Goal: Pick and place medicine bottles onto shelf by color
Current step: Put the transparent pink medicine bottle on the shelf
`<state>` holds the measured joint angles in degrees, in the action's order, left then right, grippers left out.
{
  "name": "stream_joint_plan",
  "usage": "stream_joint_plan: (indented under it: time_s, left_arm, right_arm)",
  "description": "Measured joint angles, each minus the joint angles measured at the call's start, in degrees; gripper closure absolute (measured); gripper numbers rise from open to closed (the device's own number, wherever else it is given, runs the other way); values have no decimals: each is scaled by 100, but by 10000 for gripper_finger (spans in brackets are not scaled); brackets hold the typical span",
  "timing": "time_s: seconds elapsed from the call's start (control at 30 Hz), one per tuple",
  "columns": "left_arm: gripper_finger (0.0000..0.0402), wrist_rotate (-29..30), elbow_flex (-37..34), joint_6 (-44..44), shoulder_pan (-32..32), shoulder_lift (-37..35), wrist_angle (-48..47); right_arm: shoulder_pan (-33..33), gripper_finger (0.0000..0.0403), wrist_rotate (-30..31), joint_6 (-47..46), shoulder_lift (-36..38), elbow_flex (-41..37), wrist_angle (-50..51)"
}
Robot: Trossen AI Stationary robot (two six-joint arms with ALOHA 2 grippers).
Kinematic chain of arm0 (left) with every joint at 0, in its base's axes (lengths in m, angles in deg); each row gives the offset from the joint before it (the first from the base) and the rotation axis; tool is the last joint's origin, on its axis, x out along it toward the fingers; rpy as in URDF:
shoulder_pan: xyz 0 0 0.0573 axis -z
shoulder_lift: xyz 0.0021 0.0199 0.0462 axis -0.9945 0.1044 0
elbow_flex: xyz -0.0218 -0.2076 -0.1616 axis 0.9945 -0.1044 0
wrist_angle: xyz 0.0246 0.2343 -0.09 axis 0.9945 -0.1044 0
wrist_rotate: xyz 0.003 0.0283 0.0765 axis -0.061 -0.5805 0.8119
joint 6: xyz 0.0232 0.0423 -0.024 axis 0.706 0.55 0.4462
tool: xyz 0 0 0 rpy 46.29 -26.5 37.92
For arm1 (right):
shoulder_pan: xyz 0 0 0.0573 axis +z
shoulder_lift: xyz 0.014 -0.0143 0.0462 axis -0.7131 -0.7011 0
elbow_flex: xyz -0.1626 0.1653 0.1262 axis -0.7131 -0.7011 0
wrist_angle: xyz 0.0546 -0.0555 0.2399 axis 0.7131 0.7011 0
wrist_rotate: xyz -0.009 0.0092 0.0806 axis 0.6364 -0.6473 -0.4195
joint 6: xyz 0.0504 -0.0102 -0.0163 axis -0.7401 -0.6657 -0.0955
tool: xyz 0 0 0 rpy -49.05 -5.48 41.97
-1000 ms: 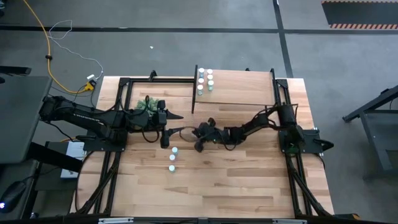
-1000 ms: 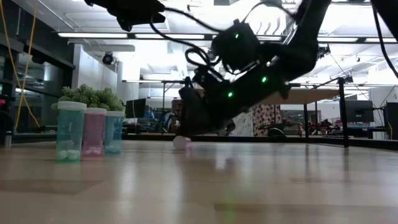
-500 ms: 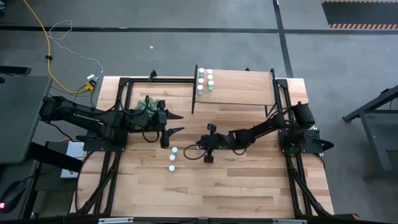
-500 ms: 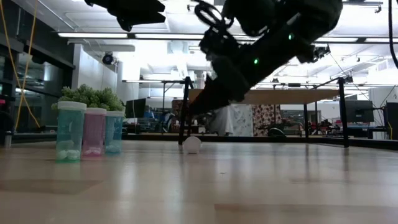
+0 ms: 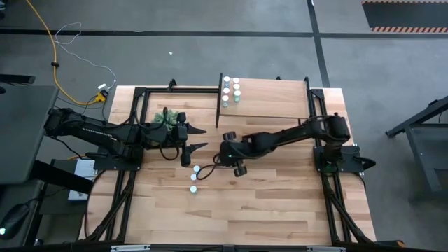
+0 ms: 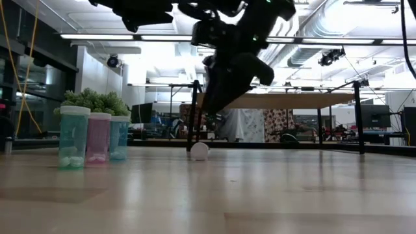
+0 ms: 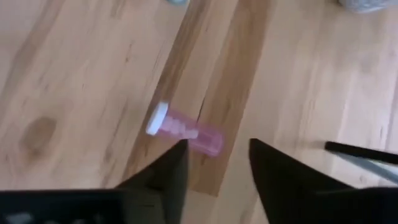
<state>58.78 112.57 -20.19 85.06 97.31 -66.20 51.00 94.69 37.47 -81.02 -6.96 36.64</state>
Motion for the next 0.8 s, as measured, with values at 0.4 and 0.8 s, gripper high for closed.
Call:
stream_joint_plan:
  time_s: [0.4,0.8]
  left_arm:
    - [202,1,0,86,0,0,-2]
    - [202,2,0,92,-1,0,1]
  right_arm:
    - [94,196,530,2777,-1059,878,1127]
    - [87,196,363,3765,-1271,905,746]
